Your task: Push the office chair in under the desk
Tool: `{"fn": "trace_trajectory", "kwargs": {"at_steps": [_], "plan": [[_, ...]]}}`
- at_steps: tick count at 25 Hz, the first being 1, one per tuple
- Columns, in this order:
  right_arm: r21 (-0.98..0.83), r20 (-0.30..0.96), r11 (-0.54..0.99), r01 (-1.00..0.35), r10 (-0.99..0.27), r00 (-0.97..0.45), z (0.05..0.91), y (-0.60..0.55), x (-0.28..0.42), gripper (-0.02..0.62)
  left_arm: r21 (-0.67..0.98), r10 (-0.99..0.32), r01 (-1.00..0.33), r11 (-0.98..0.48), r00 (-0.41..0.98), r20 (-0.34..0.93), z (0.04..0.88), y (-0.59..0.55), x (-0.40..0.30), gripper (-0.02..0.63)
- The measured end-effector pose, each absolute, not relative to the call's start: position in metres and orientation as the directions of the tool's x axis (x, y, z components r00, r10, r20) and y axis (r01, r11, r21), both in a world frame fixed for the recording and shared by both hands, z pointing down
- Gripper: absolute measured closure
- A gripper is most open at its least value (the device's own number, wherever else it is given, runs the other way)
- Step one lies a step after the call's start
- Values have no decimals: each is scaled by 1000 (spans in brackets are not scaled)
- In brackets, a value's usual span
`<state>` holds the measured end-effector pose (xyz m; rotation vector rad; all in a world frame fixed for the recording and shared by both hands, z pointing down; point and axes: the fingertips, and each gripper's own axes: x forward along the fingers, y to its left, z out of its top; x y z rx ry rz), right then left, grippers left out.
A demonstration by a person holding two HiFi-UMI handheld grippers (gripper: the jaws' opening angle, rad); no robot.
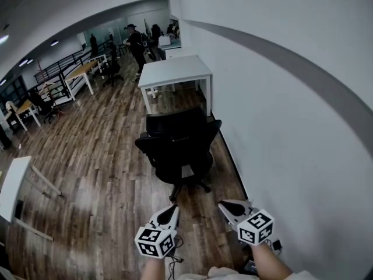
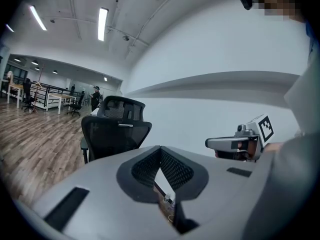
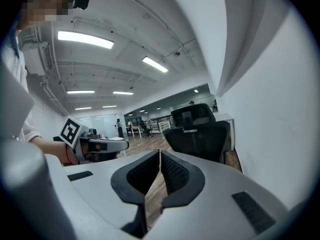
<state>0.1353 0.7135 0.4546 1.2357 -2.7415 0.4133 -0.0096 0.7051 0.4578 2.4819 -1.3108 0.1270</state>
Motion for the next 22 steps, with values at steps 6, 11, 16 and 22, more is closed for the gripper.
{"fn": "trace_trajectory", "kwargs": {"at_steps": [6, 11, 16, 22], "plan": [[-219, 211, 641, -736, -706, -677, 457, 701, 149, 560, 258, -809, -834, -487, 542, 227, 455, 692, -4, 603], [-225, 199, 653, -723, -696, -690, 462, 678, 145, 560, 264, -815, -837, -479, 536, 220, 458, 671, -7, 604], [-223, 185, 652, -725, -702, -688, 457, 650, 139, 560, 252, -809, -831, -496, 548, 213, 456, 641, -12, 604], [-232, 180, 651, -723, -702, -689, 455, 620, 132, 560, 255, -807, -825, -505, 556, 199, 450, 611, -25, 604]]}}
